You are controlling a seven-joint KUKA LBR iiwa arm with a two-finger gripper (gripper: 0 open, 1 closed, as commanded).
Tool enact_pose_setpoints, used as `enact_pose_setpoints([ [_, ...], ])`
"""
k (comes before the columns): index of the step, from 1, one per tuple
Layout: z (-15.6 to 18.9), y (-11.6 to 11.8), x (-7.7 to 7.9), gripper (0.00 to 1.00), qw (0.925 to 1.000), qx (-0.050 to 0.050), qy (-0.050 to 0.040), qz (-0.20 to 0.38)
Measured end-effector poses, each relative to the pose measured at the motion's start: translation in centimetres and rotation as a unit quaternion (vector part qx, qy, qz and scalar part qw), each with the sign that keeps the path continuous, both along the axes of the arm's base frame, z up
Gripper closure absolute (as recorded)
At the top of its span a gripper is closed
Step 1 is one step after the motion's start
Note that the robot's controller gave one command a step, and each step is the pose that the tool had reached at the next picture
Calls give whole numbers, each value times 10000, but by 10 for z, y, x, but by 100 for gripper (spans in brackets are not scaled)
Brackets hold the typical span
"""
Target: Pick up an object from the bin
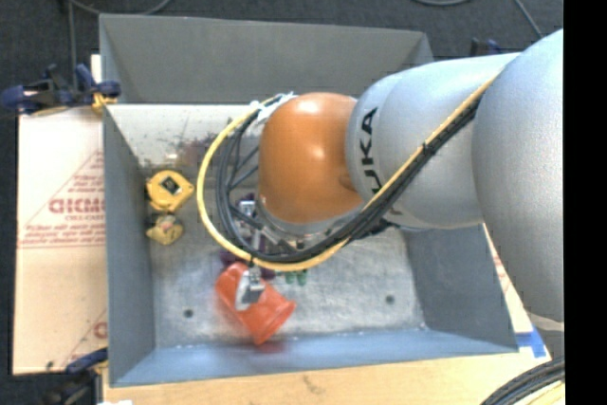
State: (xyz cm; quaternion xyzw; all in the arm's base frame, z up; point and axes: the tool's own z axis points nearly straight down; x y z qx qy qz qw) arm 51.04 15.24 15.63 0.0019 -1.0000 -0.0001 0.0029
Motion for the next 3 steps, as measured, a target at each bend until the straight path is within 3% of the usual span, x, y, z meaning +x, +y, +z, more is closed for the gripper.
enact_pose_setpoints([
  [1, 4, -1, 2, 0, 10000, 7, -38, -17],
  [2, -24, -20, -16, 0, 9994, 2, -50, 355],
  [3, -77, -48, 6, 100, 9911, 26, -59, 1331],
])
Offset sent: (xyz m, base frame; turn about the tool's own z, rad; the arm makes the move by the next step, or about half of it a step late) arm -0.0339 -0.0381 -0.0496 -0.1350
